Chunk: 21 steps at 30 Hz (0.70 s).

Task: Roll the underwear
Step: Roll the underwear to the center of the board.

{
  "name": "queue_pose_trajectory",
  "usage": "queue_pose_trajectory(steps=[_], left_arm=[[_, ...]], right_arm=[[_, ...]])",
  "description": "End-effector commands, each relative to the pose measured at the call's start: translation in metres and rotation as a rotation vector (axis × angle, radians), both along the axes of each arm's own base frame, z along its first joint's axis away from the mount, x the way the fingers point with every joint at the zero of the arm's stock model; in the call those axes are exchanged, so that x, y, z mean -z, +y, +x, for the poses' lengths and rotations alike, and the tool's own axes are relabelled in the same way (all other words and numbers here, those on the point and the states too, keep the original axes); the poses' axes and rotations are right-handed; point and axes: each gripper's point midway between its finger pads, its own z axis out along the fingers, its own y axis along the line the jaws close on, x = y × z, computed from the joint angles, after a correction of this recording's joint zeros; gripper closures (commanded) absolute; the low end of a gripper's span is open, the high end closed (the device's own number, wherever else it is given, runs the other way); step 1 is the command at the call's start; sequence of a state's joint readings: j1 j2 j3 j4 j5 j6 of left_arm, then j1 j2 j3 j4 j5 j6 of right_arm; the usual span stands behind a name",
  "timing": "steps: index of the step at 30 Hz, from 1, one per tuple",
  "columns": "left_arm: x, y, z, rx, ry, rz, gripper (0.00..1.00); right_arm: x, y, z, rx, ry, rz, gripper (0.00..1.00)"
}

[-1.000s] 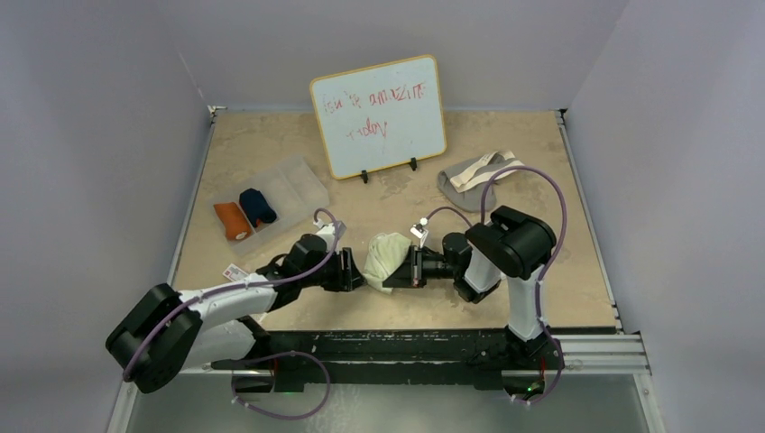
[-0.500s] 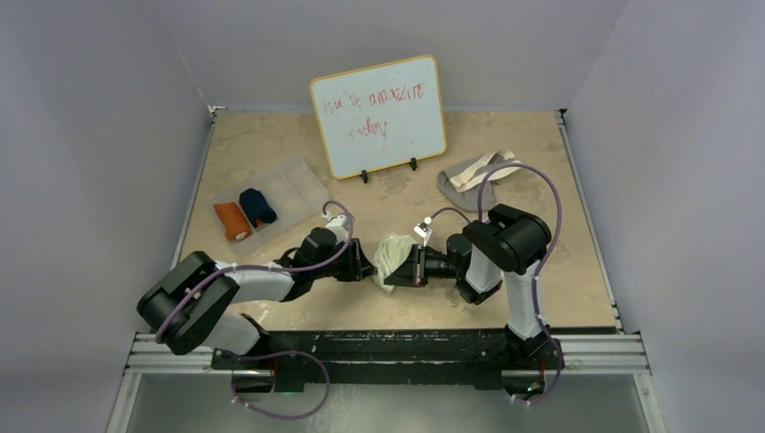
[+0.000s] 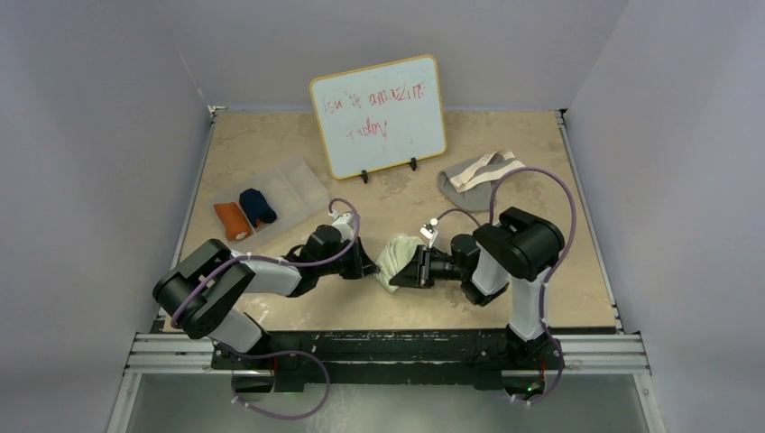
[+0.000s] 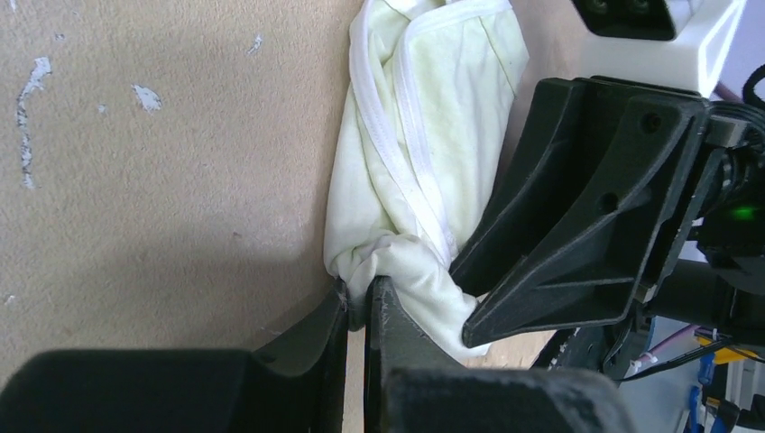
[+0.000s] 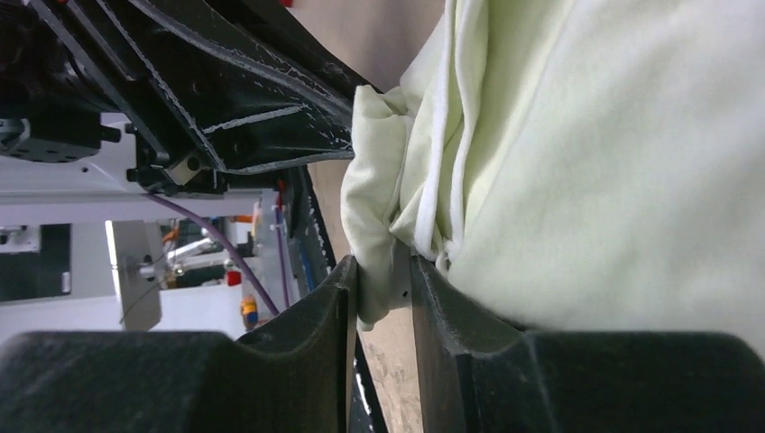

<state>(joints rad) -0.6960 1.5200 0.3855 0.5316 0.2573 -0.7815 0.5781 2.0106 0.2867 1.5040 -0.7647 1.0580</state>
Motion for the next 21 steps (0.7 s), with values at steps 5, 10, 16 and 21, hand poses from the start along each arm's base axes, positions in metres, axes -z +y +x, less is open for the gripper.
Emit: queue_pose_trajectory(steps=[5,10,16,21], left_arm=[[0.000,0.018,-0.004,-0.038,0.000,0.085,1.00],[0.001,0.040,-0.011,-0.125,0.033,0.129,1.00],[0.005,0.066,-0.028,-0.274,0.147,0.160,1.00],[0.015,0.083,-0.049,-0.334,0.232,0.187,1.00]], right_arm=[[0.006,-0.014,0.009,0.000,-0.130,-0.186,0.57],[-0.011,-0.018,0.024,-0.028,-0.268,-0.288,0.50],[-0.049,-0.001,0.032,-0.120,-0.732,-0.486,0.49],[-0.069,0.034,0.013,-0.200,-1.181,-0.517,0.48]])
